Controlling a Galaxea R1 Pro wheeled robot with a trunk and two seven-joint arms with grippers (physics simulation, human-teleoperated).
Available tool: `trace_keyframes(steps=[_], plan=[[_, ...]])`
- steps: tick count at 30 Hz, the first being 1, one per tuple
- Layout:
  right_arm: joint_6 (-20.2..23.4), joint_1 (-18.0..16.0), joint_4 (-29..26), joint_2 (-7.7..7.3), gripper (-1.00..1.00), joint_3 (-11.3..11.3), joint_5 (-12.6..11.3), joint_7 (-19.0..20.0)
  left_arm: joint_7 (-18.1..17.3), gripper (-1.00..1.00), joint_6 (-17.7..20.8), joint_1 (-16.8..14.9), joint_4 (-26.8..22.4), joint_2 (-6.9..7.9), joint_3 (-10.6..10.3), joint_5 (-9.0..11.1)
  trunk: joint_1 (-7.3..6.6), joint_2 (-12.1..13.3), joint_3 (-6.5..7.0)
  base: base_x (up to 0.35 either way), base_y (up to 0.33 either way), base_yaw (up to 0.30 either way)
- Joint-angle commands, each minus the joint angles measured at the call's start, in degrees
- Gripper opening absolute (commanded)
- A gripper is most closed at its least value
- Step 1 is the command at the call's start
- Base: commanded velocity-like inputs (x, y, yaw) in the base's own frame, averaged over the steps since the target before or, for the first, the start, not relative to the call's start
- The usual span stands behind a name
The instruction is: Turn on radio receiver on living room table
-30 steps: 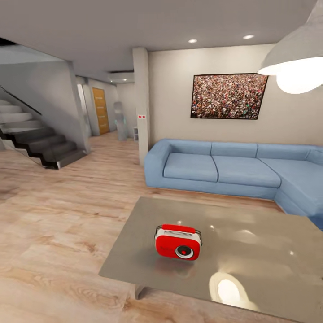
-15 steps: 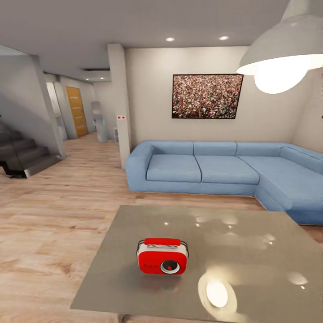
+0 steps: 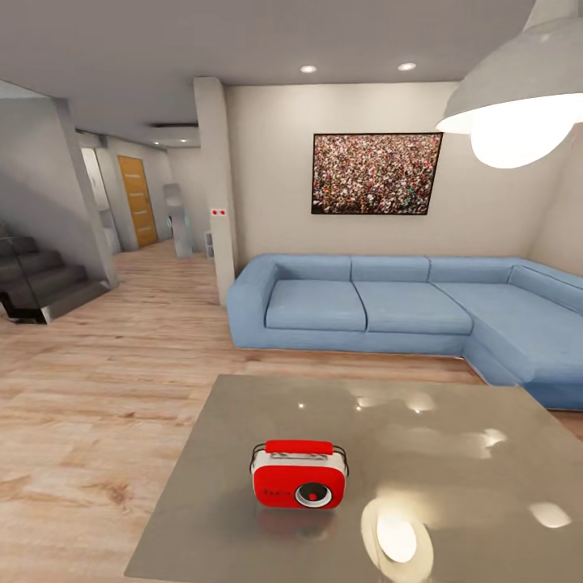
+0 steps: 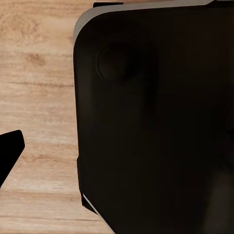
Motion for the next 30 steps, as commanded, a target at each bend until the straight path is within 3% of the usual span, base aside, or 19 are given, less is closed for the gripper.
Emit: trace_keyframes(steps=[1, 16, 30], plan=[[-0.01, 0.0, 0.0, -0.01, 1.0, 0.0, 0.0, 0.0, 0.0, 1.0, 0.0, 0.0, -0.01, 0.0, -0.01, 0.01, 0.0, 0.0, 0.0, 0.004, 0.002, 0.0], [-0.02, 0.0, 0.0, -0.03, 1.0, 0.03, 0.0, -0.01, 0.01, 1.0, -0.01, 0.0, 0.07, 0.0, 0.09, 0.01, 0.0, 0.0, 0.0, 0.0, 0.0, 0.0], [0.01, 0.0, 0.0, 0.03, 1.0, 0.08, 0.01, -0.08, 0.01, 1.0, 0.01, 0.0, 0.07, 0.0, 0.08, 0.22, -3.08, 5.61, 2.51, 0.0, 0.0, 0.0]])
